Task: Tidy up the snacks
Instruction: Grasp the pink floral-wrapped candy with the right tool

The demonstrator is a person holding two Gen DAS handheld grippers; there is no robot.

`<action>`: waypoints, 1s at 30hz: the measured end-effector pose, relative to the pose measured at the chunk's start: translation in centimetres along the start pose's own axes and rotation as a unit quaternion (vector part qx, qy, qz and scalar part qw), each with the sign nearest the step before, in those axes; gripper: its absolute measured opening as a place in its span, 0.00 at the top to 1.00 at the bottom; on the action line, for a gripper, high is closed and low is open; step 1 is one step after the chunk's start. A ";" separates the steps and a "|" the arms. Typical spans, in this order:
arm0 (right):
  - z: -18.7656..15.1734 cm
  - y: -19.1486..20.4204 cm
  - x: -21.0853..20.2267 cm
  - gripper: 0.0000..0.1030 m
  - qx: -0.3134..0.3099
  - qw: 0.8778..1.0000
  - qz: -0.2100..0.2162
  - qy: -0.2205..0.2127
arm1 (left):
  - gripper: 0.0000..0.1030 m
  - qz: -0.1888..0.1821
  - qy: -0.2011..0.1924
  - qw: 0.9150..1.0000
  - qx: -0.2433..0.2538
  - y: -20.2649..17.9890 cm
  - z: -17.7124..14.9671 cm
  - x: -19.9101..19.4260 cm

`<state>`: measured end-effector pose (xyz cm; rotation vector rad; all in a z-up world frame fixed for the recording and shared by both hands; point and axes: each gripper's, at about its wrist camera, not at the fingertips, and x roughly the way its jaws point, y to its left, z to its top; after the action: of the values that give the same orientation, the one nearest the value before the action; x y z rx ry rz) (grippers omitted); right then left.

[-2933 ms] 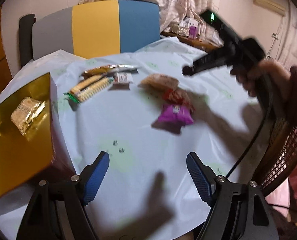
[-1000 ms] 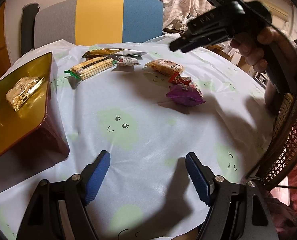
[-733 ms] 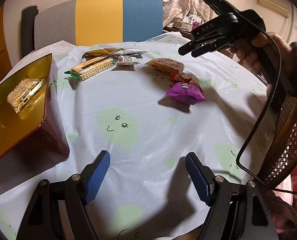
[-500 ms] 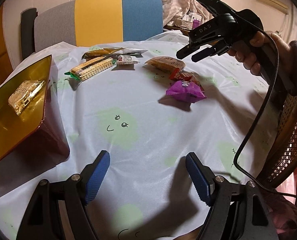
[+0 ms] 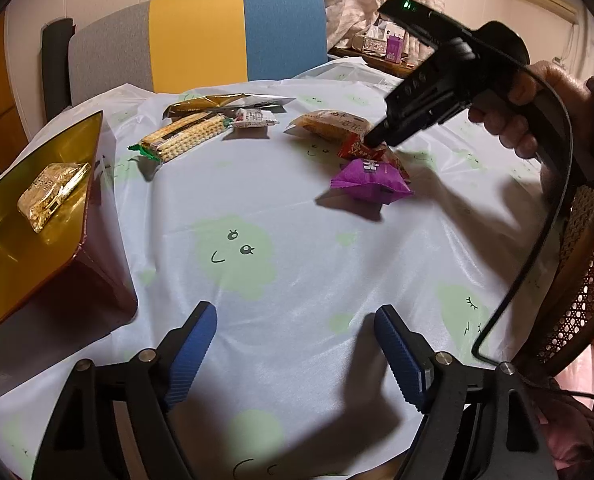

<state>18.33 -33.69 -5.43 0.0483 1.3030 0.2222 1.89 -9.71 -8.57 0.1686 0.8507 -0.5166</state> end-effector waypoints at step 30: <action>-0.5 -2.4 0.5 0.75 0.024 0.994 -0.101 0.032 | 0.39 -0.092 0.035 0.990 -0.103 1.1 10.1 1.0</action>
<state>18.30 -36.03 -6.43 -0.0509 1.3669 0.0189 9.77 -12.58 -2.81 -0.0814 0.9877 -0.5933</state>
